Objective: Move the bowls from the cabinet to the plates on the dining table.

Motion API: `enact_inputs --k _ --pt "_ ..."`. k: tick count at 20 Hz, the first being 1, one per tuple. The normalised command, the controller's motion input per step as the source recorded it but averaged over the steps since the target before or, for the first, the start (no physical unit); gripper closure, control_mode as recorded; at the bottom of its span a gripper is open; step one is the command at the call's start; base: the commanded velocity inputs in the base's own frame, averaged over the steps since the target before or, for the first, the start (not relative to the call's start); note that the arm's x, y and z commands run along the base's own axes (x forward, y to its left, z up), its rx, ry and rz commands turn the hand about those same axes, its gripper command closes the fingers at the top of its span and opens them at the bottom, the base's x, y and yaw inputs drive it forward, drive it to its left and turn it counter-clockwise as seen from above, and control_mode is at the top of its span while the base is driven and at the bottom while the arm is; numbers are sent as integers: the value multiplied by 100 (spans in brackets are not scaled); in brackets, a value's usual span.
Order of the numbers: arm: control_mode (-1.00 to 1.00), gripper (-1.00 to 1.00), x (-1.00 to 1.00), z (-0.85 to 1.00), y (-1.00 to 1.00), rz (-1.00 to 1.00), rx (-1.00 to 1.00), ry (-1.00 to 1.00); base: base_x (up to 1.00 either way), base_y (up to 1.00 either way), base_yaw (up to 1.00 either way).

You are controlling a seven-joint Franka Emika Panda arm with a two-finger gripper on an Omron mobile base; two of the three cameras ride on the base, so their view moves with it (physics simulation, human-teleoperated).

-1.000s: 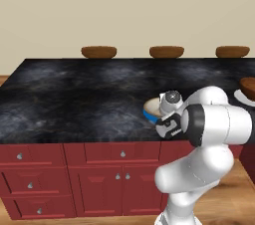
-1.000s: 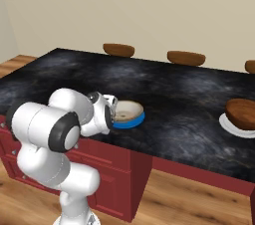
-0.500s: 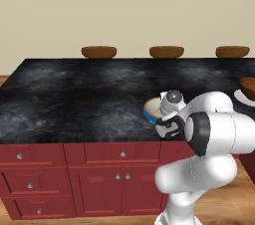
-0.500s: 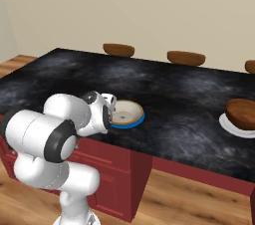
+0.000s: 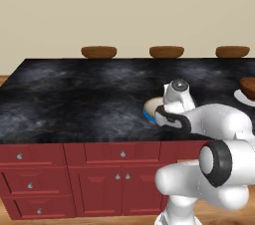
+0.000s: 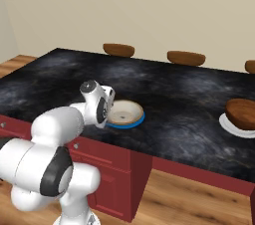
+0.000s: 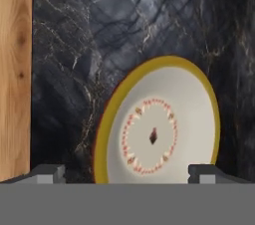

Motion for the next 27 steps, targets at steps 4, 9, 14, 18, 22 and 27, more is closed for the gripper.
enact_inputs --k 4,9,14,18,22,27 --pt "-100 -100 -18 66 0 0 1 12 0 0 0" --pt "-100 -100 -21 58 0 -3 0 11 0 0 0" --pt "-100 -100 -34 48 -3 -3 0 8 0 0 0" --pt "-100 -100 -40 44 -4 -3 0 7 0 0 0" --pt "-100 -100 -48 35 -4 -2 0 3 0 0 0" --pt "-100 -100 -54 25 0 0 0 0 0 0 0"
